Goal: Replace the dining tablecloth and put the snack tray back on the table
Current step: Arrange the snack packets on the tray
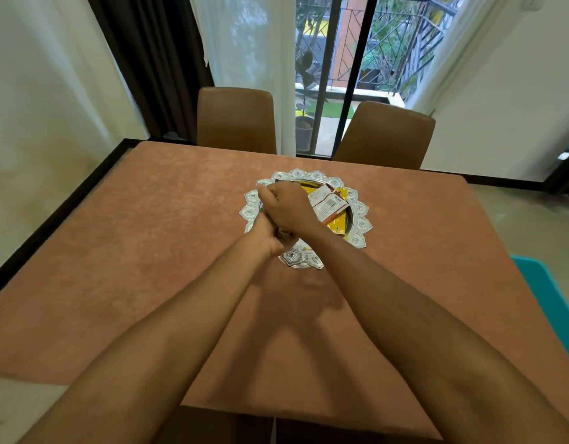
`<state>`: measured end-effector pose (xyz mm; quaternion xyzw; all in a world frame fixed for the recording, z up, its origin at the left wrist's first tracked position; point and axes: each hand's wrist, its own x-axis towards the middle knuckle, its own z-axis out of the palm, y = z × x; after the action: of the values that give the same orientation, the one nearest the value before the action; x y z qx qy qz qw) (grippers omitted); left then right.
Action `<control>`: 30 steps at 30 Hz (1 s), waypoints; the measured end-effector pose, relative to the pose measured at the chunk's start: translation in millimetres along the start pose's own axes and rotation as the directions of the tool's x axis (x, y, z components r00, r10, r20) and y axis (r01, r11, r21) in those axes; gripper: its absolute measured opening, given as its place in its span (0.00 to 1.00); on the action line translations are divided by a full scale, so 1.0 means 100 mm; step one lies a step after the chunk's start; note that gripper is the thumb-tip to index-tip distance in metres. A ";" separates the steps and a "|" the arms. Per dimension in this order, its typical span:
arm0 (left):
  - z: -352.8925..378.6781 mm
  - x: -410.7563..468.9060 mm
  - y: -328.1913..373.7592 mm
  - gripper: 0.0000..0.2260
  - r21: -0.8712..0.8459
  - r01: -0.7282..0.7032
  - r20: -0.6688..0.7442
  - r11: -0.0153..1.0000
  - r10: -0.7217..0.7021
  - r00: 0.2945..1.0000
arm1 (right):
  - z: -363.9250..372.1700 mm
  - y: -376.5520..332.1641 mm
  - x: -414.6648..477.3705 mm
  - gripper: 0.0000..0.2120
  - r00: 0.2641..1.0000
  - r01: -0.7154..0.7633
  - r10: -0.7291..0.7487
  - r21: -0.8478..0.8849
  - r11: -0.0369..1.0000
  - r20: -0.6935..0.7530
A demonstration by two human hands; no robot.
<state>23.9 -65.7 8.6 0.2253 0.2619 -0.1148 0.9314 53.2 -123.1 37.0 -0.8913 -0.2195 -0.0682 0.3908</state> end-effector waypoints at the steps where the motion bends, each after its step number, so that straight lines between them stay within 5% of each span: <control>1: -0.01 -0.02 0.01 0.13 -0.001 0.000 -0.017 1.000 0.000 1.000 | 0.01 0.00 -0.01 0.25 1.000 -0.006 0.006 -0.019 1.000 0.005; 8: 0.17 -0.16 -0.09 0.20 -0.196 -0.241 -0.022 0.951 0.241 0.970 | 0.03 0.02 -0.18 0.21 0.993 0.090 -0.073 -0.202 0.975 0.088; 10: 0.22 -0.17 -0.04 0.20 -0.094 -0.317 -0.042 0.944 0.314 0.948 | 0.02 0.02 -0.19 0.19 0.992 0.115 -0.103 -0.195 0.974 0.067; 13: 0.13 -0.21 0.02 0.19 0.104 -0.183 -0.065 0.978 0.191 0.979 | -0.01 0.04 -0.21 0.18 0.989 0.145 -0.139 -0.170 0.975 0.042; 17: 0.11 -0.25 0.08 0.14 -0.031 -0.043 -0.129 0.999 0.038 0.991 | -0.09 0.08 -0.24 0.16 0.989 0.129 -0.134 -0.081 0.988 -0.061; 22: 0.06 -0.17 0.26 0.16 -0.081 -0.076 -0.208 0.994 0.058 0.976 | -0.42 0.42 -0.31 0.15 0.958 -0.057 0.053 -0.008 0.998 -0.282; 25: -0.03 -0.14 0.30 0.13 -0.123 -0.085 -0.254 0.989 0.051 0.966 | -0.58 0.83 -0.46 0.15 0.973 -0.199 0.165 -0.225 0.954 -0.158; 30: -0.16 -0.08 0.40 0.17 -0.130 0.059 -0.168 0.990 -0.080 0.982 | -0.58 1.15 -0.69 0.16 0.991 -0.108 0.134 -0.555 0.825 0.007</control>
<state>23.9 -22.5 14.9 0.1668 0.3562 -0.1108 0.9127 45.7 -257.9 -20.0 -0.9796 -0.1422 -0.0835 0.1148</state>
